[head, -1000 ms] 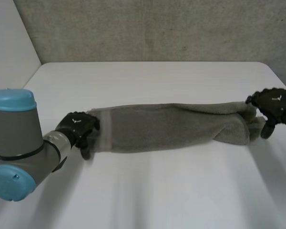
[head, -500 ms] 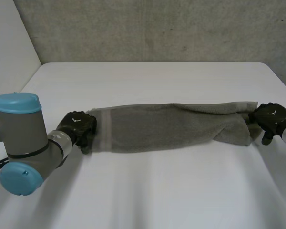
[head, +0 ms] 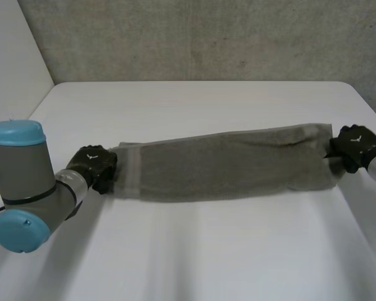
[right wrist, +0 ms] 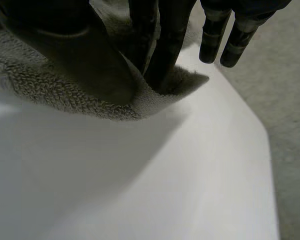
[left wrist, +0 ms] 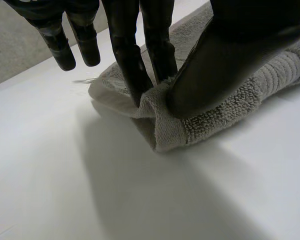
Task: Fold the towel.
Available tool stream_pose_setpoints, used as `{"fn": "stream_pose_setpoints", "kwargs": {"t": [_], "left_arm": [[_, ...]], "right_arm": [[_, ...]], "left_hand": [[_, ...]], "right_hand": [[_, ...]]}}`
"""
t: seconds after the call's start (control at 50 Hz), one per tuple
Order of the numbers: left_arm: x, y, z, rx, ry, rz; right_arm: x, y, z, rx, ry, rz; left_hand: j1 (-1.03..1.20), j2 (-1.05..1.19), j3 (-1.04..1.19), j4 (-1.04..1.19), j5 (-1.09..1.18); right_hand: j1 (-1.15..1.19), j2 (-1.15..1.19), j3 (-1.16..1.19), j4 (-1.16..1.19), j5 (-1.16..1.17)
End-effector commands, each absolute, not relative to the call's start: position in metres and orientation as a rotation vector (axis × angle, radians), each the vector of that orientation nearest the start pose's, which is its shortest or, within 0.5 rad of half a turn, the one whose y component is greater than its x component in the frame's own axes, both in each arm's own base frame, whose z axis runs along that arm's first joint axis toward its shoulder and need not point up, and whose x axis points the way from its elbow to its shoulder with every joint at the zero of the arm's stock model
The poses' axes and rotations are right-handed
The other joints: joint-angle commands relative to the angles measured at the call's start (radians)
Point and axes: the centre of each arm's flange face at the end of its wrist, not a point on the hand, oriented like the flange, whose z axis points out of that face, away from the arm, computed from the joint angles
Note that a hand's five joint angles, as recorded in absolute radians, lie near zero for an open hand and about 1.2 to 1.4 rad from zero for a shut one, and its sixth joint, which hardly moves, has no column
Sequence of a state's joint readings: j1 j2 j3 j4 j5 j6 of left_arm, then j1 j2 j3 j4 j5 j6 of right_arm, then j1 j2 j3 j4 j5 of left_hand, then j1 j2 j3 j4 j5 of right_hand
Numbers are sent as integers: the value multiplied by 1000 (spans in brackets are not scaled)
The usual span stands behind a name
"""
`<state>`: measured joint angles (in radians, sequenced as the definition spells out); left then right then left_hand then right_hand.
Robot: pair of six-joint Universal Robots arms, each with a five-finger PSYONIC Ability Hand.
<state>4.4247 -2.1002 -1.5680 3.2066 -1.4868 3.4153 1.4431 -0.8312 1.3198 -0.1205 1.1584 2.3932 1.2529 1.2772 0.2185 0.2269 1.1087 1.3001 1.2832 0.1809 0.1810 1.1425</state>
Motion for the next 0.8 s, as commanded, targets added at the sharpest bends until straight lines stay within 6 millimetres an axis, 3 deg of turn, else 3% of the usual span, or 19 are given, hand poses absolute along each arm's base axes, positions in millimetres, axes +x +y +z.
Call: {"fn": "stream_pose_setpoints", "kwargs": {"t": [0.02, 0.08, 0.2, 0.28, 0.4, 0.44, 0.46, 0.48, 0.5, 0.58, 0.64, 0.68, 0.8], "left_arm": [[-227, -299, 136, 807, 2620, -1674], [-227, -298, 135, 806, 2625, -1668], [-227, -297, 136, 806, 2625, -1668], [-227, -298, 138, 805, 2620, -1677], [-228, -297, 139, 808, 2618, -1679], [-228, -297, 138, 811, 2622, -1676], [-228, -296, 138, 814, 2623, -1674], [-229, -295, 138, 818, 2625, -1673], [-229, -295, 138, 818, 2625, -1673], [-231, -292, 138, 833, 2633, -1662], [-232, -290, 137, 840, 2640, -1650], [-232, -288, 137, 844, 2647, -1638], [-232, -288, 139, 841, 2643, -1644]], "right_arm": [[84, -436, 145, -1126, 2461, -2018], [75, -434, 149, -1112, 2491, -2017], [75, -409, 149, -1101, 2479, -1890], [54, -396, 157, -1049, 2492, -1882], [47, -386, 152, -1047, 2516, -1824], [38, -384, 151, -1038, 2555, -1795], [38, -384, 151, -1038, 2555, -1794], [34, -383, 151, -1014, 2574, -1777], [33, -381, 152, -992, 2580, -1757], [38, -376, 156, -957, 2591, -1694], [43, -373, 162, -870, 2580, -1654], [43, -373, 164, -804, 2577, -1642], [63, -375, 175, -622, 2524, -1619]], "left_hand": [[143, 119, -44, -52, 113], [143, 119, -44, -52, 113], [143, 119, -44, -52, 113], [143, 119, -44, -52, 113], [143, 119, -44, -52, 113], [143, 119, -44, -52, 113], [143, 119, -44, -52, 113], [143, 119, -44, -52, 113], [143, 119, -44, -52, 113], [143, 119, -44, -52, 113], [-18, -42, -44, -52, -48], [-240, -264, -44, -52, -270], [-352, -377, -44, -52, -383]], "right_hand": [[96, 113, -6, -6, 79], [96, 113, -6, -6, 79], [96, 113, -6, -6, 79], [96, 113, -6, -6, 79], [96, 113, -6, -6, 79], [-559, -543, -6, -6, -576], [-563, -546, -6, -6, -580], [-854, -837, -6, -6, -871], [-970, -953, -6, -6, -987], [-989, -972, -6, -6, -1006], [-974, -958, -6, -6, -991], [-968, -952, -6, -6, -985], [-951, -934, -6, -6, -968]]}}
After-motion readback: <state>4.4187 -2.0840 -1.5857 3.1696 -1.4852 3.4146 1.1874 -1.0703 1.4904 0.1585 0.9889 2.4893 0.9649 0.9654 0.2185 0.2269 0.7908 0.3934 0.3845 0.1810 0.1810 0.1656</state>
